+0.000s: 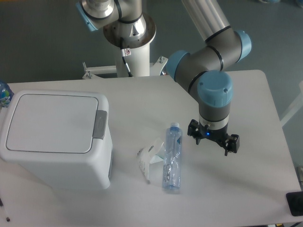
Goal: Open the trash can
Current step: 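Raise the open gripper and move it toward the white trash can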
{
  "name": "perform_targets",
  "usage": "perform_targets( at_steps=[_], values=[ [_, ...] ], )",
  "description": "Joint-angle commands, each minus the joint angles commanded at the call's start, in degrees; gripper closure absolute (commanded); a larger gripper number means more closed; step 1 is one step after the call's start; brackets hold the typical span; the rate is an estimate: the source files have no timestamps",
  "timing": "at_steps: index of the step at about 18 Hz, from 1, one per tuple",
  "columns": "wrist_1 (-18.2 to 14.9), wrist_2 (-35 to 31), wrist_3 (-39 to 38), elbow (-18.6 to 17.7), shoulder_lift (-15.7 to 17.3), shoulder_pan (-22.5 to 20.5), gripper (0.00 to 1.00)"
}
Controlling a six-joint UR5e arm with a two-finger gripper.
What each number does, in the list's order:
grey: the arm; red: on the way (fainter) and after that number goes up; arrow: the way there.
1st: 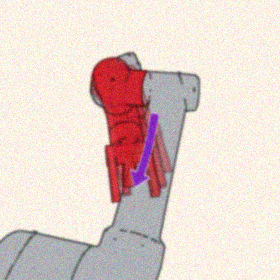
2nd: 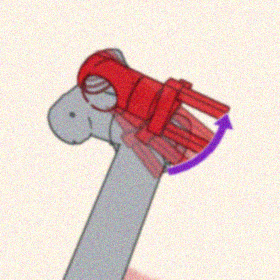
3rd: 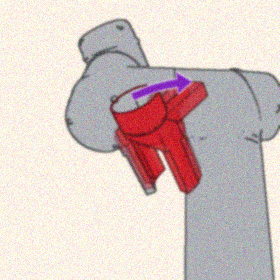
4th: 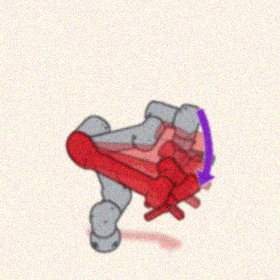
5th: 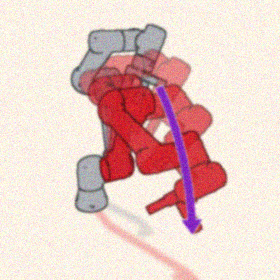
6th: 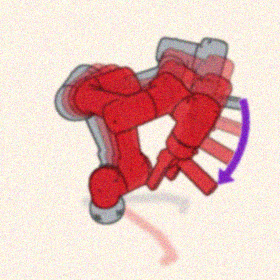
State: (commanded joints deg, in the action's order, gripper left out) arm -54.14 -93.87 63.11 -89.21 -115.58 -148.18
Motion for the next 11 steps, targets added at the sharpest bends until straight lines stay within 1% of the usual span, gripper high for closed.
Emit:
perform_targets(
  at_steps=[2,4,5,7,8,9,11],
  values=[
    [0.00,1.14,0.00,-0.09,0.09,0.00,0.00],
    [0.00,4.47,-0.09,0.00,0.18,-0.17,0.00],
    [0.00,5.35,-0.35,-0.43,0.18,0.00,0.00],
    [0.35,5.62,-1.05,-2.27,1.66,-0.09,0.00],
    [0.87,5.89,-2.27,-3.24,2.71,0.17,0.00],
    [0.88,7.46,-4.29,-3.51,3.86,0.35,0.00],
    [0.88,11.41,-9.90,-2.99,4.57,0.53,0.00]
  ],
)
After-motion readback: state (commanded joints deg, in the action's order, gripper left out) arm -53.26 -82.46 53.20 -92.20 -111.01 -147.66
